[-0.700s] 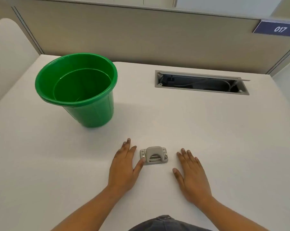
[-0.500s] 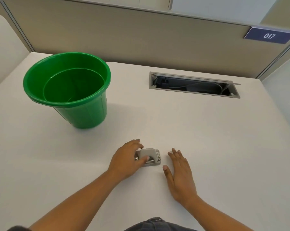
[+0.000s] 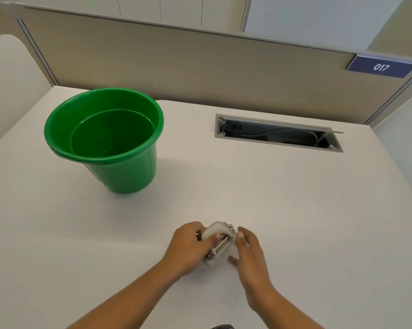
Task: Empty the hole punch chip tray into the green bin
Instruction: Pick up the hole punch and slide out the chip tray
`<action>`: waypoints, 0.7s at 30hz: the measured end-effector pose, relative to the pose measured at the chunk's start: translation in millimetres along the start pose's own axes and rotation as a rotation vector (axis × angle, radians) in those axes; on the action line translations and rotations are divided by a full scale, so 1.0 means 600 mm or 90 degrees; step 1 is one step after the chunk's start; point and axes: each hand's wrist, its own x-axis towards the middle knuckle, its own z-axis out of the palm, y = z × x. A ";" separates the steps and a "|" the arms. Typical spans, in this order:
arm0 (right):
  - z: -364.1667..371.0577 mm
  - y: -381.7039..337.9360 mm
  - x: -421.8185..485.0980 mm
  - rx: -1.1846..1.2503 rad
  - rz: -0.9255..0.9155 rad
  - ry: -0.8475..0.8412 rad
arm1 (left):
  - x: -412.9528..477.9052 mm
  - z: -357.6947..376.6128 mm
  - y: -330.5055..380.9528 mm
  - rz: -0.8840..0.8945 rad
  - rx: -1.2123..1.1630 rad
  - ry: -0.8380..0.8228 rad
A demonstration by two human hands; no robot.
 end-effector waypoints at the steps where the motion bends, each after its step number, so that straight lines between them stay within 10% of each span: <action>1: 0.004 -0.008 -0.006 0.080 0.051 -0.059 | -0.017 0.003 0.006 -0.013 -0.067 0.017; 6: 0.021 -0.040 -0.040 0.354 0.236 -0.200 | -0.086 0.019 0.043 -0.044 -0.177 0.069; 14: 0.011 -0.074 -0.076 0.362 0.168 -0.291 | -0.125 -0.004 0.061 0.147 0.090 0.235; 21: 0.007 -0.084 -0.101 0.408 0.162 -0.295 | -0.142 -0.014 0.080 0.161 0.039 0.259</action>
